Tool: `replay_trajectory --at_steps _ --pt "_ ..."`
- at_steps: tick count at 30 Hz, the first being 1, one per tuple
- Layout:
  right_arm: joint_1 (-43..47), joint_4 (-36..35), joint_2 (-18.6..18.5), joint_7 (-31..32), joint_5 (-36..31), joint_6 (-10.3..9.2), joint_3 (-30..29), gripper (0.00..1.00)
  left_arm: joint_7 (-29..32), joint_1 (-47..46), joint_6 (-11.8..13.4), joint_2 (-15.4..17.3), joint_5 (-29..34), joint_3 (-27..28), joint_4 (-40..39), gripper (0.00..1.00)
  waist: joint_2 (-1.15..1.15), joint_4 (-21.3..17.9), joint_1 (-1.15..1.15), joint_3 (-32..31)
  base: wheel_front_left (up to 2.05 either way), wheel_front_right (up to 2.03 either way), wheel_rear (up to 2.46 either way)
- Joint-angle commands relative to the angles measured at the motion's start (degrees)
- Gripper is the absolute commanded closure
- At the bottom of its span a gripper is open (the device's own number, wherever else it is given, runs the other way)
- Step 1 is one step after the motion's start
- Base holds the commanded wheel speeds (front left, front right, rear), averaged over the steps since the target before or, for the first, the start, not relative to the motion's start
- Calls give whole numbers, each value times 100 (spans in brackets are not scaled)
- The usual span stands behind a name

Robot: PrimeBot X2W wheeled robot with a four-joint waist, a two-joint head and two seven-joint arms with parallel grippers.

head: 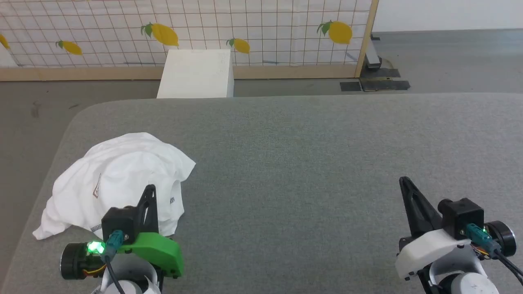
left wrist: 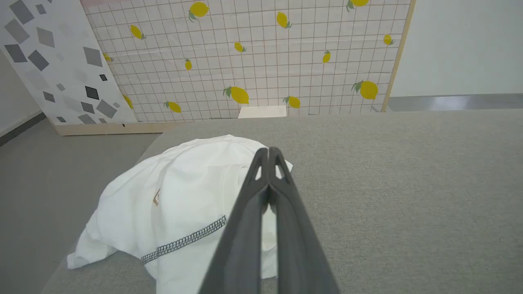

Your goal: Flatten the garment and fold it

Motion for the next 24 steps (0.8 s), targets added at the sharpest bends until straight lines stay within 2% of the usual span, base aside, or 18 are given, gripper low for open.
replay_trajectory --at_steps 1,24 --pt "16 -30 -3 -1 -36 -8 8 100 8 63 -7 -27 73 15 -14 100 0 0 0 0 0 0 0" --pt "16 -30 -3 -1 -36 -8 8 100 8 63 -7 -27 73 15 -14 100 0 0 0 0 0 0 0"
